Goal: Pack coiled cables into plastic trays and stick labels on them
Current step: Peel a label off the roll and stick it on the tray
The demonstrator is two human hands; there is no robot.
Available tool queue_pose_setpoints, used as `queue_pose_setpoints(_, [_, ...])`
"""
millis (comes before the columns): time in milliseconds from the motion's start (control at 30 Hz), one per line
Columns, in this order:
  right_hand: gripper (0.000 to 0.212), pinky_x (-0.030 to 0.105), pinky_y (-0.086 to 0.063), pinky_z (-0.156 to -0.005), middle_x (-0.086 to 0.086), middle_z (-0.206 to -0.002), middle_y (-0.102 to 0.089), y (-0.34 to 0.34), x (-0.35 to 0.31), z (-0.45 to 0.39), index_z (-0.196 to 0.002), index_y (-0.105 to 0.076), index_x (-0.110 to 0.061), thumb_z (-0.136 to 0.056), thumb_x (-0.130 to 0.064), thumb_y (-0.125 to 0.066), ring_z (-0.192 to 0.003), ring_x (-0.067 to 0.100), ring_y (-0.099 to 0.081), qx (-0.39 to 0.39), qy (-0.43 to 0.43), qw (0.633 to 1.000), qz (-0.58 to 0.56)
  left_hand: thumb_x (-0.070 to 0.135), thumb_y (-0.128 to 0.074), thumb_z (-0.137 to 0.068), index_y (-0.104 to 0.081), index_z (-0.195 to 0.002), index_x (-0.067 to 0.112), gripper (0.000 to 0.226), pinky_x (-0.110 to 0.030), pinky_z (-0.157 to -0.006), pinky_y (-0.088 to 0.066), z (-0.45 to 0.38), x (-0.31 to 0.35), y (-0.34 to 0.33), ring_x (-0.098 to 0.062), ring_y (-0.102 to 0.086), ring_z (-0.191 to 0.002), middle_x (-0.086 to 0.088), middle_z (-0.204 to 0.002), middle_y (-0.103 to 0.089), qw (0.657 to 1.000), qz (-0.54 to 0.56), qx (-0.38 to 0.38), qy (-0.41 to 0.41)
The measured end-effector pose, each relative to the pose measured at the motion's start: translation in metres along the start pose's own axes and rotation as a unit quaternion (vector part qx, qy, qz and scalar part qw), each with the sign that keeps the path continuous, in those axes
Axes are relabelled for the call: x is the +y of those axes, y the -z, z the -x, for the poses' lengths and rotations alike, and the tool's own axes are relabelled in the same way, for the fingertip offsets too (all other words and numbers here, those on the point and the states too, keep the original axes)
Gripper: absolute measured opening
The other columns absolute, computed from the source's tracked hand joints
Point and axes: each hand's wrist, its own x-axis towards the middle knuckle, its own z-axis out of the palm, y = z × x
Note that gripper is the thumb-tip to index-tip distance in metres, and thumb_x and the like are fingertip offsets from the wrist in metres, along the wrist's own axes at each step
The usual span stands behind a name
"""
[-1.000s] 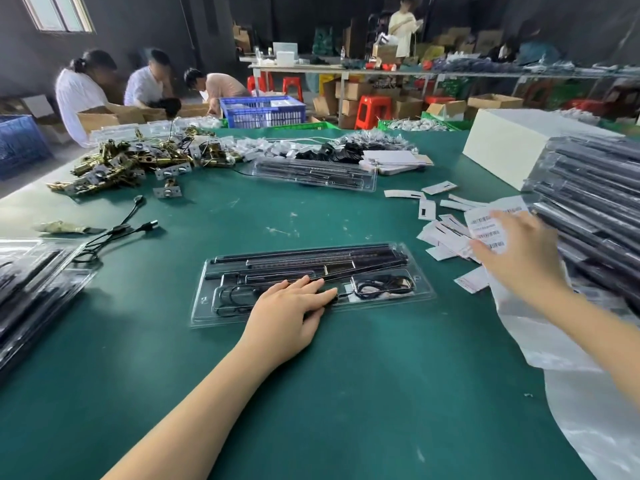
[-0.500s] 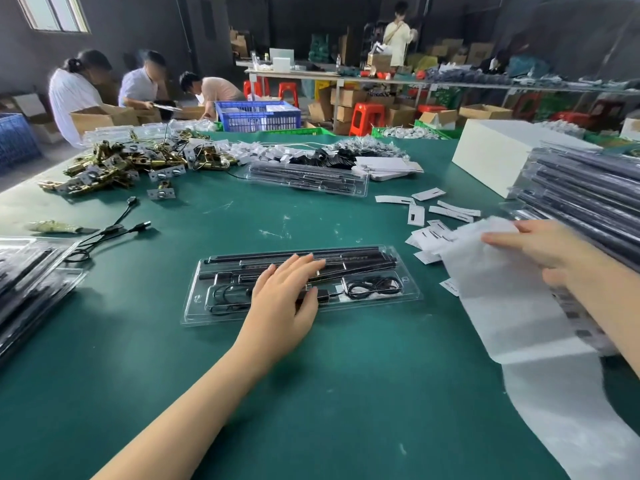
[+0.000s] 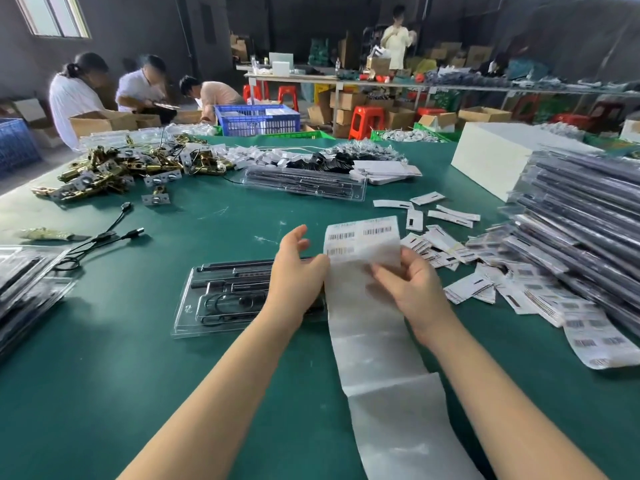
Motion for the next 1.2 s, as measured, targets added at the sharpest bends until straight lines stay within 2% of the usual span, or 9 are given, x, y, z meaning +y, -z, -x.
queue_pose_setpoints(67, [0.023, 0.024, -0.056, -0.065, -0.001, -0.093, -0.076, -0.002, 0.013, 0.006, -0.101, -0.067, -0.017, -0.088, 0.001, -0.066, -0.083, 0.013, -0.071, -0.009, -0.005, 1.0, -0.007, 0.014, -0.062, -0.088, -0.062, -0.124, 0.02, 0.037, -0.018, -0.099, -0.032, 0.0, -0.006, 0.004, -0.013, -0.048, -0.119, 0.004, -0.123, -0.051, 0.963, -0.201, 0.029, -0.177])
queue_pose_setpoints(133, [0.023, 0.024, -0.056, -0.066, 0.0, -0.095, -0.075, -0.002, 0.021, 0.01, -0.105, -0.066, -0.014, -0.087, 0.0, -0.067, -0.085, 0.015, -0.071, -0.009, -0.008, 1.0, -0.02, 0.022, -0.067, -0.087, -0.069, -0.115, 0.02, 0.028, -0.01, -0.094, -0.027, 0.0, -0.006, 0.004, -0.009, -0.047, -0.12, 0.004, -0.121, -0.057, 0.931, -0.27, -0.005, -0.245])
queue_pose_setpoints(233, [0.026, 0.032, -0.057, -0.075, 0.007, -0.097, -0.075, 0.001, 0.023, 0.012, -0.107, -0.067, -0.009, -0.083, 0.001, -0.071, -0.089, 0.021, -0.071, 0.014, -0.009, 1.0, -0.017, 0.03, -0.069, -0.085, -0.065, -0.121, 0.023, 0.037, -0.012, -0.091, -0.036, 0.0, -0.009, 0.002, -0.002, -0.054, -0.107, 0.015, -0.11, -0.061, 0.948, -0.252, -0.053, -0.188])
queue_pose_setpoints(333, [0.031, 0.034, -0.056, -0.076, 0.009, -0.097, -0.075, 0.001, 0.024, 0.014, -0.105, -0.071, -0.01, -0.076, -0.004, -0.079, -0.088, 0.023, -0.07, -0.001, -0.045, 0.999, -0.015, 0.029, -0.074, -0.082, -0.073, -0.106, 0.026, 0.024, -0.009, -0.068, -0.039, -0.001, -0.015, 0.0, 0.008, -0.053, -0.071, 0.024, -0.074, -0.061, 0.961, -0.199, -0.073, -0.178])
queue_pose_setpoints(467, [0.014, 0.027, -0.05, -0.07, 0.004, -0.093, -0.075, -0.001, 0.023, 0.017, -0.094, -0.079, -0.023, -0.084, -0.014, -0.074, -0.079, 0.012, -0.064, -0.05, -0.048, 0.997, 0.018, 0.028, -0.076, -0.081, -0.077, -0.091, 0.021, 0.013, -0.009, -0.079, -0.04, -0.001, -0.02, -0.001, 0.003, -0.058, -0.088, 0.013, -0.092, -0.068, 0.938, -0.218, -0.089, -0.255])
queue_pose_setpoints(633, [0.016, 0.016, -0.051, -0.073, -0.001, -0.09, -0.076, -0.003, 0.02, 0.019, -0.098, -0.076, -0.007, -0.088, 0.0, -0.066, -0.082, 0.006, -0.069, -0.061, 0.036, 0.996, 0.051, 0.036, -0.076, -0.081, -0.078, -0.09, 0.026, 0.014, -0.007, -0.055, -0.035, -0.001, -0.021, 0.0, 0.008, -0.053, -0.058, 0.03, -0.056, -0.057, 0.939, -0.223, -0.103, -0.24])
queue_pose_setpoints(733, [0.016, 0.022, -0.053, -0.079, 0.005, -0.095, -0.076, -0.002, 0.022, 0.018, -0.1, -0.075, -0.006, -0.087, -0.001, -0.068, -0.092, 0.014, -0.07, -0.053, 0.047, 0.996, 0.054, 0.038, -0.074, -0.081, -0.078, -0.087, 0.034, 0.008, -0.029, -0.073, -0.054, -0.003, -0.017, 0.003, -0.002, -0.067, -0.075, 0.026, -0.076, -0.07, 0.959, -0.176, -0.142, -0.173])
queue_pose_setpoints(867, [0.019, 0.018, -0.051, -0.079, -0.001, -0.095, -0.076, 0.0, 0.023, 0.018, -0.097, -0.076, -0.017, -0.086, -0.003, -0.069, -0.094, 0.012, -0.07, -0.08, 0.065, 0.992, 0.069, 0.042, -0.069, -0.084, -0.077, -0.085, 0.036, 0.011, -0.044, -0.085, -0.053, -0.005, -0.016, 0.007, -0.02, -0.068, -0.091, 0.013, -0.085, -0.074, 0.964, -0.163, -0.183, -0.097])
queue_pose_setpoints(1200, [0.016, 0.015, -0.049, -0.078, -0.004, -0.095, -0.076, 0.003, 0.024, 0.017, -0.098, -0.077, -0.019, -0.087, -0.009, -0.07, -0.096, 0.009, -0.07, -0.099, 0.064, 0.99, 0.079, 0.041, -0.074, -0.079, -0.078, -0.08, 0.037, 0.005, -0.028, -0.074, -0.052, -0.003, -0.015, 0.009, -0.008, -0.068, -0.079, 0.017, -0.078, -0.073, 0.963, -0.159, -0.196, -0.097])
